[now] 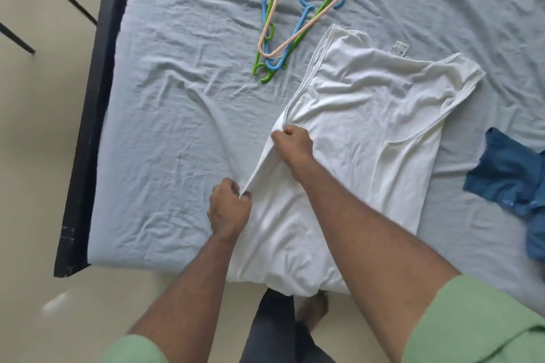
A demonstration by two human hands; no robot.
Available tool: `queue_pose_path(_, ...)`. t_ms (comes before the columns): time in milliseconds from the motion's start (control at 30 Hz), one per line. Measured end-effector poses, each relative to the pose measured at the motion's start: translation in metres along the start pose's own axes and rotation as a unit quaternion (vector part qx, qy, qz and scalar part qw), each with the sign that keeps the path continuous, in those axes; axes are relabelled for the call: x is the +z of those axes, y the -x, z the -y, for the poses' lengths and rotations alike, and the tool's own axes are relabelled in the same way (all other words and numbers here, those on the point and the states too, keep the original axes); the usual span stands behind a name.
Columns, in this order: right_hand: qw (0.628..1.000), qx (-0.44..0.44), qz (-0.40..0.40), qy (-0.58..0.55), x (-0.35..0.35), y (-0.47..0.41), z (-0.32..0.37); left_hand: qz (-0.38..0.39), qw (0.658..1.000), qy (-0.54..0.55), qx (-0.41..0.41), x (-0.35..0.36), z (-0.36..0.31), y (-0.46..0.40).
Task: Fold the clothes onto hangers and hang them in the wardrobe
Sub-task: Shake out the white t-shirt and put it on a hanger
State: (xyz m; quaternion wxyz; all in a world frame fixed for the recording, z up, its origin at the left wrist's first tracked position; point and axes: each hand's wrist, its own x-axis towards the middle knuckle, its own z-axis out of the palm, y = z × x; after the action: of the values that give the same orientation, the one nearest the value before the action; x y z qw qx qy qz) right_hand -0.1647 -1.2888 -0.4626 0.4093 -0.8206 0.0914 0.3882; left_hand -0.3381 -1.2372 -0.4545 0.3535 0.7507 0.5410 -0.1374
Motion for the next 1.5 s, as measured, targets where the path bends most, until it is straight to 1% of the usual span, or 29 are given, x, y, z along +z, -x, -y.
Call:
queue_pose_path(67, 0.996, 0.009, 0.021, -0.083, 0.006, 0.005, 0.006, 0.008, 1.000, 0.008, -0.002, 0.001, 0.007, 0.001)
queue_pose_path(133, 0.994, 0.009, 0.028, -0.102, 0.011, 0.007, 0.009, 0.015, 1.000, 0.023, 0.001, 0.001, 0.010, 0.005)
queue_pose_path(233, 0.996, -0.026, -0.024, -0.083, 0.014, 0.008, 0.008, 0.007, 0.995, 0.101, -0.010, -0.001, 0.010, 0.013)
queue_pose_path(267, 0.995, -0.044, -0.047, -0.077, 0.013, 0.009, 0.009, 0.000, 0.994, 0.107, -0.008, -0.002, 0.011, 0.016)
queue_pose_path(333, 0.992, -0.069, -0.087, -0.061, 0.012, 0.011, 0.008, -0.003, 0.996, 0.091, 0.017, -0.002, 0.015, 0.023)
queue_pose_path(367, 0.990, -0.073, -0.104, -0.055, 0.011, 0.012, 0.007, 0.007, 0.996, 0.080, 0.036, -0.003, 0.018, 0.028)
queue_pose_path(467, 0.984, -0.064, -0.152, -0.061, 0.006, 0.016, 0.002, 0.072, 0.994, 0.022, 0.084, -0.001, 0.033, 0.047)
queue_pose_path(533, 0.981, -0.058, -0.174, -0.065, 0.002, 0.019, -0.001, 0.092, 0.990, -0.025, 0.107, 0.005, 0.046, 0.062)
queue_pose_path(633, 0.978, -0.076, -0.187, -0.058, -0.008, 0.021, -0.014, 0.086, 0.985, -0.054, 0.136, 0.019, 0.055, 0.091)
queue_pose_path(767, 0.980, -0.091, -0.177, -0.030, -0.037, 0.021, -0.041, 0.101, 0.973, -0.086, 0.187, 0.050, 0.052, 0.130)
queue_pose_path(867, 0.976, -0.113, -0.186, -0.021, -0.077, 0.017, -0.056, 0.095, 0.974, -0.081, 0.189, 0.076, 0.036, 0.150)
queue_pose_path(967, 0.971, -0.129, -0.199, 0.006, -0.120, 0.005, -0.066, 0.094, 0.973, -0.065, 0.199, 0.107, 0.006, 0.164)
queue_pose_path(1067, 0.977, -0.113, -0.174, 0.047, -0.153, -0.009, -0.076, 0.144, 0.965, -0.067, 0.207, 0.132, -0.013, 0.170)
queue_pose_path(1133, 0.986, -0.071, -0.120, 0.092, -0.167, -0.014, -0.089, 0.169, 0.964, -0.082, 0.187, 0.144, -0.016, 0.173)
queue_pose_path(1167, 0.988, -0.052, -0.086, 0.113, -0.172, -0.013, -0.098, 0.156, 0.969, -0.091, 0.166, 0.145, -0.017, 0.177)
queue_pose_path(1233, 0.986, -0.038, -0.034, 0.156, -0.178, -0.006, -0.114, 0.093, 0.979, -0.117, 0.140, 0.144, -0.015, 0.185)
queue_pose_path(1333, 0.981, -0.044, 0.011, 0.189, -0.176, 0.007, -0.137, 0.033, 0.972, -0.199, 0.125, 0.140, 0.001, 0.193)
queue_pose_path(1433, 0.980, -0.018, 0.039, 0.193, -0.165, 0.017, -0.153, 0.022, 0.959, -0.260, 0.114, 0.137, 0.013, 0.196)
queue_pose_path(1500, 0.979, -0.011, 0.048, 0.198, -0.156, 0.024, -0.164, 0.023, 0.960, -0.268, 0.083, 0.136, 0.017, 0.203)
